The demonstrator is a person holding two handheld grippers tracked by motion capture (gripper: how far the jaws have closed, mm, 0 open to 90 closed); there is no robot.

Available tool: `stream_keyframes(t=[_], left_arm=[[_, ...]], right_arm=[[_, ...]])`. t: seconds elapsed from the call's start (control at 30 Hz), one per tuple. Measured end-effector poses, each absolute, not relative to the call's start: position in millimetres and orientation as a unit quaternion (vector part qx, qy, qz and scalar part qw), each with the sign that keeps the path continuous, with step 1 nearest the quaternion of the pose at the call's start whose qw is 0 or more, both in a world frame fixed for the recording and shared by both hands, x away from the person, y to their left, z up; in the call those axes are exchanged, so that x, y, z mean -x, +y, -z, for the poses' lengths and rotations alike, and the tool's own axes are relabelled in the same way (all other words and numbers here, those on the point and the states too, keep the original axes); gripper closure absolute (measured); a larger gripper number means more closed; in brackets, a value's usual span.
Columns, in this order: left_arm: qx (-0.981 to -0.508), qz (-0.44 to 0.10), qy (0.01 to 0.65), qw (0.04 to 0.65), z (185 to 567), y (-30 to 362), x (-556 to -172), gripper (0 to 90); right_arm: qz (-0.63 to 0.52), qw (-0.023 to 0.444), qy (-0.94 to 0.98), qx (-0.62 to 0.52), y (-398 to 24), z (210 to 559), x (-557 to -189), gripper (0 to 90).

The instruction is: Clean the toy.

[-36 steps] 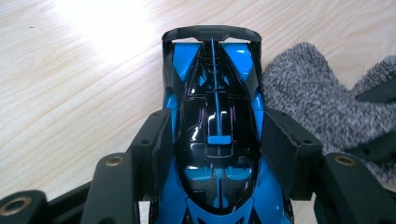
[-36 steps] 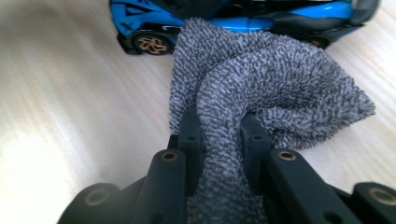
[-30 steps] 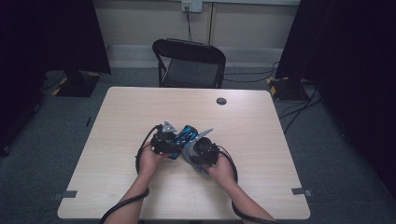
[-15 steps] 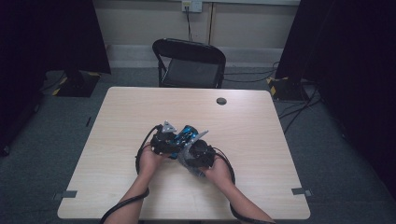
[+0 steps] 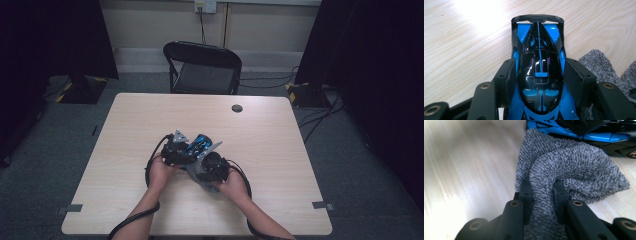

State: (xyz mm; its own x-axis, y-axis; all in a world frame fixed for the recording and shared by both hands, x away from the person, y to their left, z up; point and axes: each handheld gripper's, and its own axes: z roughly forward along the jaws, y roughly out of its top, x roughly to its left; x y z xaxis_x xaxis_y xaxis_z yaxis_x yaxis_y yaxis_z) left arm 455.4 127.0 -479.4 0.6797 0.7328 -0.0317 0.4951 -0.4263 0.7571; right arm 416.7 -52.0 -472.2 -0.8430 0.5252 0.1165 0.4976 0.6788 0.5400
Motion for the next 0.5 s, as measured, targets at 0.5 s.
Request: stream_keyframes(t=[0.5], left_arm=[[-0.829, -0.154, 0.369, 0.391, 480, 129, -454, 44.3]], right_arm=[[-0.287, 0.027, 0.920, -0.264, -68, 462, -413, 75.2]])
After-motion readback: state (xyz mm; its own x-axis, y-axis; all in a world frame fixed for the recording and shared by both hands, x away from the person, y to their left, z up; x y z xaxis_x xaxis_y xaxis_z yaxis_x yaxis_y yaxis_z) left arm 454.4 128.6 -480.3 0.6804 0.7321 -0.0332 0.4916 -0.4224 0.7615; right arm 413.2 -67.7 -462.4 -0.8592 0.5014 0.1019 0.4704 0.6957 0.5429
